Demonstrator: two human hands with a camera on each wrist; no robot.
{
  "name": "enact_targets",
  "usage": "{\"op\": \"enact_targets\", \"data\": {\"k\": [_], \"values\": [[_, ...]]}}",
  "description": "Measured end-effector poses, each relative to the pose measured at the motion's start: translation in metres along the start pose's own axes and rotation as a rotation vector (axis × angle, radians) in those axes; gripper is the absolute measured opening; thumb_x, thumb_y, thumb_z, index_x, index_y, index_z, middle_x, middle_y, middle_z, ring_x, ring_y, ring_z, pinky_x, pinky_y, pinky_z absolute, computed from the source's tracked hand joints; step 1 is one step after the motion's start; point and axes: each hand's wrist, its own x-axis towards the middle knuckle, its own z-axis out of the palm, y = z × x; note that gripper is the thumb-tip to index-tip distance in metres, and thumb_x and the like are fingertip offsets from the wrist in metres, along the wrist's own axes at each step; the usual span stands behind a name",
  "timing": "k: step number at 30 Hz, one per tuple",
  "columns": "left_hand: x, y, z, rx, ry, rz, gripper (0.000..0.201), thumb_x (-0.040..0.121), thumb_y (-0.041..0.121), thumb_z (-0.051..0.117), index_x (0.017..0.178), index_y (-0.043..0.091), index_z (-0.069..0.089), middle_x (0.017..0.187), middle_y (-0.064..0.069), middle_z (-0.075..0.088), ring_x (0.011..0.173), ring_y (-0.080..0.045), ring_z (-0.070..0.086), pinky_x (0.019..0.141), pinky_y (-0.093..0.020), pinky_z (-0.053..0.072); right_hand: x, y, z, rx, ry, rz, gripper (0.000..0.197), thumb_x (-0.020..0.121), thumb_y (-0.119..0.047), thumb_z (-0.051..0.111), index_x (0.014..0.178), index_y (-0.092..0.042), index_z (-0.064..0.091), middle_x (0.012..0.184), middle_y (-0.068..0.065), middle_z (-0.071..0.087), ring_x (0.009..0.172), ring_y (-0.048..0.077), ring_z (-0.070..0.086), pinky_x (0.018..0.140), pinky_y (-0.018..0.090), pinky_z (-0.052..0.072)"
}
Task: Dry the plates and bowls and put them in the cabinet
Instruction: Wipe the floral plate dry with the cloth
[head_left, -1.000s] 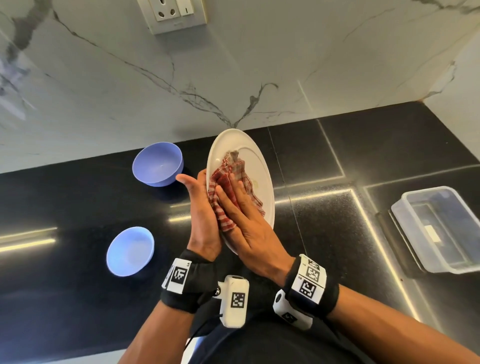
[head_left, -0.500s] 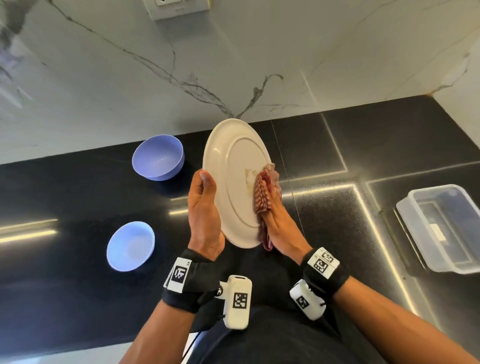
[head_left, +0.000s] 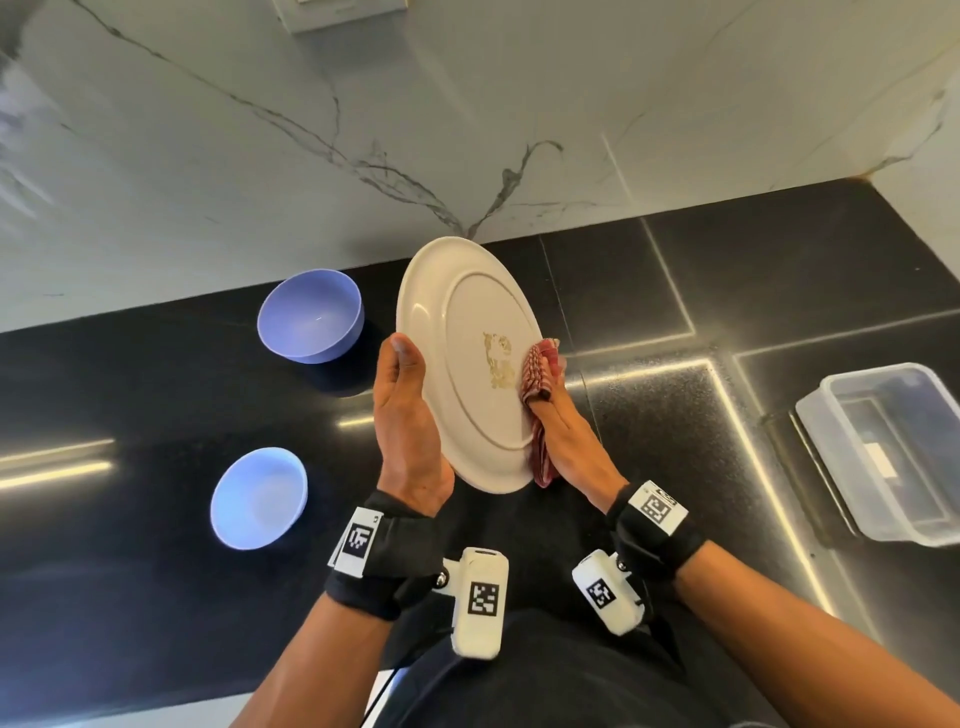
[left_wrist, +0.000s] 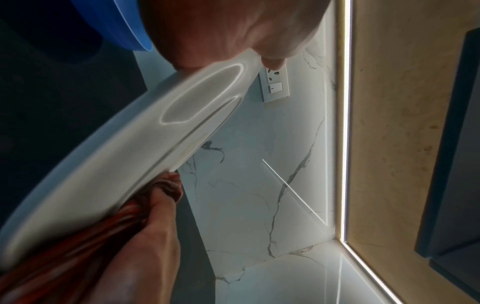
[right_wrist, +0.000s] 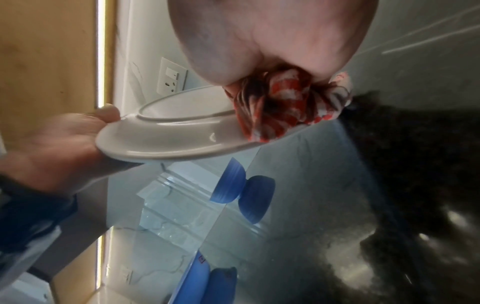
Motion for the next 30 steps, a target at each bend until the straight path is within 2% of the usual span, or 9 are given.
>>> {"op": "enact_targets", "data": {"k": [4, 6, 9, 11, 15, 18, 22, 26, 30], "values": [[0.005, 0.001, 0.005, -0.016, 0.04, -0.031, 0.034, 0.1, 0.048, 0.042, 0.124, 0.031, 0.059, 0.129, -0.008, 0.068, 0.121, -0.03, 0.065, 0.102, -0.054, 0.053, -0.019, -0.014, 0.007, -0.081, -0.131, -0.149, 0.064, 0.096, -0.049, 0.035, 0.147, -0.067, 0.0, 0.167, -0.015, 0.013, 0.152, 0.016, 0.021, 0.124, 0.055, 0.015], [0.009, -0.001, 0.008, -0.014, 0.051, -0.043, 0.036, 0.104, 0.049, 0.041, 0.129, 0.029, 0.058, 0.132, -0.009, 0.066, 0.124, -0.031, 0.064, 0.105, -0.057, 0.049, -0.034, -0.026, 0.012, -0.195, -0.193, -0.251, 0.066, 0.097, -0.048, 0.032, 0.149, -0.062, -0.007, 0.168, -0.019, -0.003, 0.156, 0.012, 0.002, 0.126, 0.053, 0.005], [0.014, -0.002, 0.009, -0.029, 0.09, -0.091, 0.058, 0.097, 0.058, 0.046, 0.141, 0.022, 0.051, 0.134, -0.015, 0.064, 0.122, -0.036, 0.064, 0.102, -0.06, 0.05, -0.056, -0.044, 0.021, -0.341, -0.296, -0.43, 0.064, 0.104, -0.037, 0.032, 0.152, -0.046, -0.01, 0.166, -0.016, -0.015, 0.153, 0.002, -0.013, 0.127, 0.037, -0.005], [0.016, -0.003, 0.007, -0.046, 0.116, -0.122, 0.07, 0.09, 0.064, 0.049, 0.146, 0.02, 0.048, 0.134, -0.016, 0.065, 0.12, -0.036, 0.066, 0.101, -0.059, 0.052, -0.061, -0.052, 0.023, -0.405, -0.329, -0.542, 0.065, 0.108, -0.029, 0.036, 0.156, -0.036, -0.006, 0.167, -0.012, -0.013, 0.153, 0.003, -0.014, 0.126, 0.034, -0.006], [0.016, -0.004, 0.001, -0.078, 0.197, -0.151, 0.07, 0.09, 0.067, 0.053, 0.146, 0.025, 0.049, 0.134, -0.014, 0.066, 0.119, -0.035, 0.067, 0.101, -0.059, 0.052, -0.052, -0.041, 0.019, -0.601, -0.308, -0.652, 0.063, 0.109, -0.03, 0.036, 0.159, -0.028, -0.002, 0.169, -0.008, -0.008, 0.154, 0.005, -0.011, 0.127, 0.032, -0.002], [0.02, -0.008, -0.007, -0.042, 0.238, -0.176, 0.078, 0.078, 0.077, 0.061, 0.141, 0.033, 0.053, 0.135, -0.006, 0.065, 0.123, -0.034, 0.064, 0.103, -0.059, 0.05, -0.048, -0.025, 0.013, -0.682, -0.304, -0.613, 0.06, 0.109, -0.037, 0.031, 0.158, -0.035, -0.004, 0.166, -0.018, -0.013, 0.153, 0.002, -0.014, 0.126, 0.031, -0.006], [0.022, -0.006, -0.011, -0.017, 0.204, -0.149, 0.033, 0.105, 0.053, 0.04, 0.127, 0.037, 0.058, 0.127, -0.001, 0.07, 0.119, -0.029, 0.067, 0.103, -0.059, 0.05, -0.043, -0.004, 0.003, -0.586, -0.244, -0.525, 0.058, 0.108, -0.037, 0.031, 0.157, -0.039, -0.001, 0.161, -0.03, -0.015, 0.153, 0.0, -0.012, 0.126, 0.033, -0.004], [0.024, -0.005, -0.015, -0.007, 0.177, -0.161, 0.03, 0.108, 0.047, 0.037, 0.122, 0.036, 0.061, 0.119, 0.0, 0.073, 0.114, -0.027, 0.069, 0.101, -0.056, 0.053, -0.033, 0.012, -0.006, -0.498, -0.202, -0.386, 0.061, 0.107, -0.045, 0.031, 0.159, -0.035, 0.0, 0.165, -0.024, -0.009, 0.152, -0.002, -0.009, 0.127, 0.033, 0.001], [0.025, 0.0, -0.013, 0.048, 0.177, -0.114, 0.033, 0.109, 0.043, 0.035, 0.124, 0.028, 0.06, 0.106, 0.0, 0.076, 0.101, -0.024, 0.074, 0.084, -0.043, 0.063, -0.022, 0.016, -0.019, -0.416, -0.172, -0.212, 0.046, 0.109, -0.042, 0.027, 0.153, -0.046, 0.014, 0.168, -0.014, 0.006, 0.148, -0.007, -0.004, 0.125, 0.031, -0.002]]}}
